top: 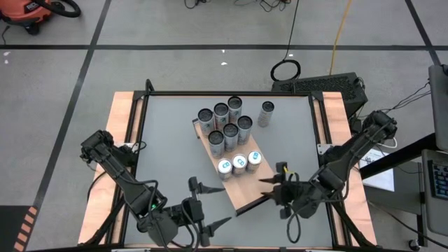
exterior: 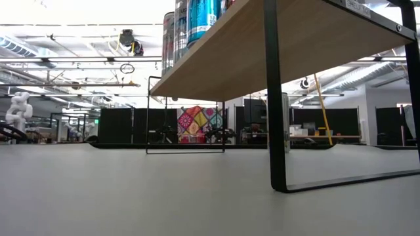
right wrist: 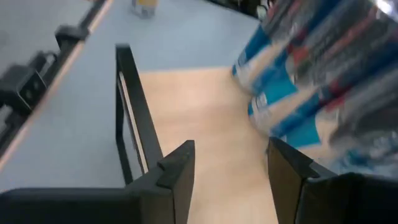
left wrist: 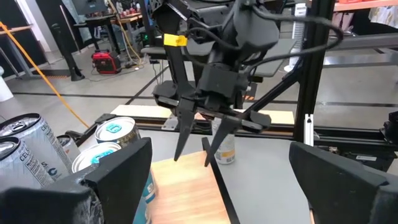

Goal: Place canned beverage on shelf
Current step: Adjust the blue soda cans on the shelf

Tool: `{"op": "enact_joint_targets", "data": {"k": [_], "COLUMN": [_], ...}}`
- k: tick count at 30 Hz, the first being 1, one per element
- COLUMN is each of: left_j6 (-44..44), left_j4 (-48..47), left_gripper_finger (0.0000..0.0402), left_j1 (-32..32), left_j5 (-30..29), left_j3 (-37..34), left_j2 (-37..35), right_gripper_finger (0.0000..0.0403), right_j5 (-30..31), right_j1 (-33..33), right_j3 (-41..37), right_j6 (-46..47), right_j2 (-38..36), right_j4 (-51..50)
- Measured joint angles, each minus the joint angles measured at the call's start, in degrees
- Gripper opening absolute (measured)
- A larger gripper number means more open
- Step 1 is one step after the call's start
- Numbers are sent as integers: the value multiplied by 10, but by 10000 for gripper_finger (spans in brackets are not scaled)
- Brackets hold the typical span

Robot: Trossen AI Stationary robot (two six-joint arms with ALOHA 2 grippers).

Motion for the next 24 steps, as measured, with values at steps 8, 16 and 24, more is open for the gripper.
{"op": "enact_joint_targets", "data": {"k": [8, 16, 24], "left_j6": [0, -1, 0], "left_j4": [1, 1, 1], "left_gripper_finger": [380, 380, 380], "left_j1": [2, 2, 2], "left_j5": [0, -1, -2], "left_j3": [0, 0, 0], "left_j2": [0, 0, 0], "right_gripper_finger": [134, 134, 134], "right_j5": [1, 0, 0], "right_j1": [-28, -56, -58], "right_j3": [0, 0, 0], "right_j6": [-5, -20, -32], "right_j2": [0, 0, 0], "right_j4": [-20, -21, -22]}}
